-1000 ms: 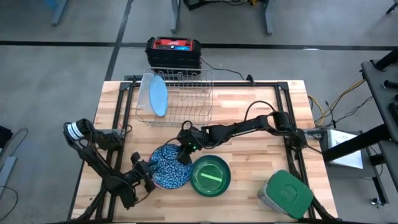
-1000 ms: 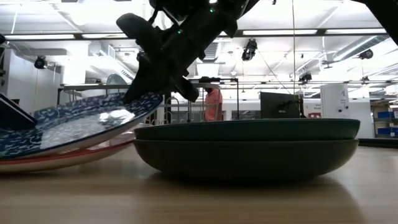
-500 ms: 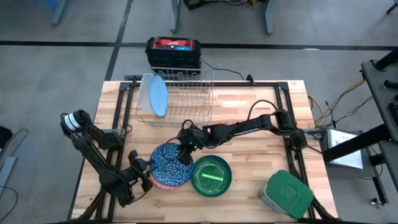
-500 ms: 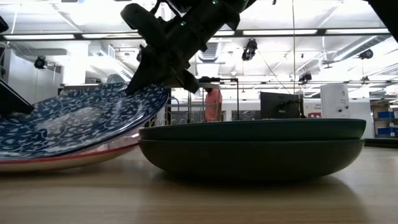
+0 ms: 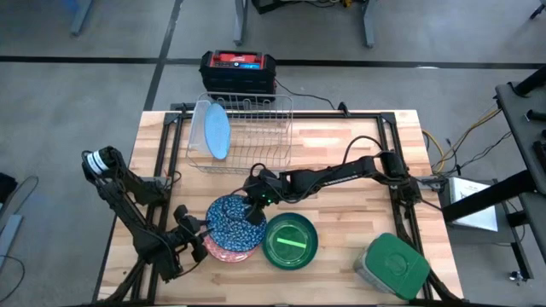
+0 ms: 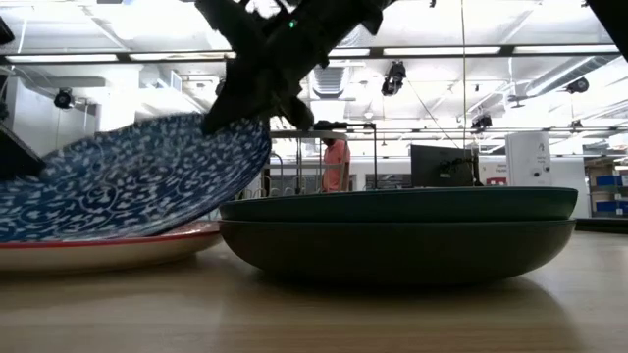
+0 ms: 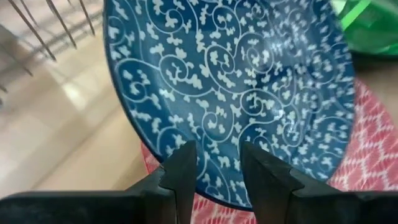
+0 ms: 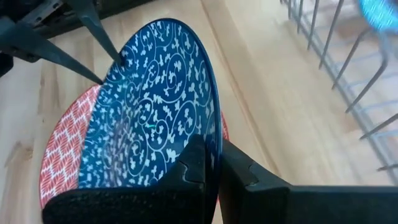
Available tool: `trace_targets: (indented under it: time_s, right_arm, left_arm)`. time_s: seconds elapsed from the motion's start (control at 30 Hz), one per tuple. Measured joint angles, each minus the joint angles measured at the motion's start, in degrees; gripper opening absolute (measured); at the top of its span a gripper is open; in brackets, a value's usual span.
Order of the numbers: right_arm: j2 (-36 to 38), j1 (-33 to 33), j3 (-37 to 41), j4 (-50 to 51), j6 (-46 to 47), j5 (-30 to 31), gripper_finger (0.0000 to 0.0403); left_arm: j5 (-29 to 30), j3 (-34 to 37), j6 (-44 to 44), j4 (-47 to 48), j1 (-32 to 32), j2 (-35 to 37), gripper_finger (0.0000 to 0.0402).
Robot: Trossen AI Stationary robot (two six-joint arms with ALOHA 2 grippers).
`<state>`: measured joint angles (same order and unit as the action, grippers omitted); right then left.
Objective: Sort dishes
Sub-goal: Put the blue patterned plate into the dish rack
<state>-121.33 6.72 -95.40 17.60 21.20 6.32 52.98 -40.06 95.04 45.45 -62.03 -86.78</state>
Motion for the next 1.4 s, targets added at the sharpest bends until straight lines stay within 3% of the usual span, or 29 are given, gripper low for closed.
trace_targets:
  time_s: [0.37, 0.6, 1.1, 1.4]
  right_arm:
    - [3.52, 1.21, 0.01, -0.21, -10.85, 3.78, 0.0001]
    - [4.11, 2.11, 0.01, -1.74, -18.21, 7.39, 0.0001]
    - [4.28, 4.63, -0.01, -10.45, -36.98, 14.42, 0.0001]
    - [4.19, 5.47, 0.10, -14.82, -41.21, 13.18, 0.0001]
  left_arm:
    - [9.03, -5.50, 0.52, 14.32, -0.03, 3.50, 0.0116]
    - [11.96, -7.40, 10.14, 24.86, -0.01, 6.16, 0.0118]
    - [10.81, -7.03, 10.54, 26.62, 0.84, 7.59, 0.0207]
    - [12.39, -6.29, 10.28, 26.52, 0.91, 4.99, 0.0192]
